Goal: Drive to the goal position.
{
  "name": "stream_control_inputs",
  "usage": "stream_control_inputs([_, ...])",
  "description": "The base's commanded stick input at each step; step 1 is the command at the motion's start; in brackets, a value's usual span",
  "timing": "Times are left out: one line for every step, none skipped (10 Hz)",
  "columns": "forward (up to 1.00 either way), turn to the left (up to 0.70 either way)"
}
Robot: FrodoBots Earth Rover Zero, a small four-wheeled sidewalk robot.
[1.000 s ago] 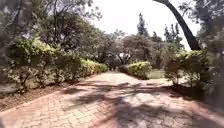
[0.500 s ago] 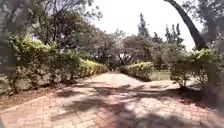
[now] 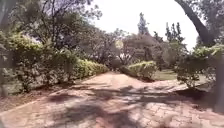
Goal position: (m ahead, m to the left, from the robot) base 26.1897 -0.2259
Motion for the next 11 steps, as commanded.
stream_control_inputs([0.7,0.0])
stream_control_inputs([0.7,0.0])
stream_control_inputs([0.7,0.0])
stream_control_inputs([0.7,0.0])
stream_control_inputs([0.7,0.0])
stream_control_inputs([0.7,0.0])
stream_control_inputs([0.7,0.0])
stream_control_inputs([0.7,0.0])
stream_control_inputs([0.7,0.0])
stream_control_inputs([0.7,0.0])
stream_control_inputs([0.7,0.0])
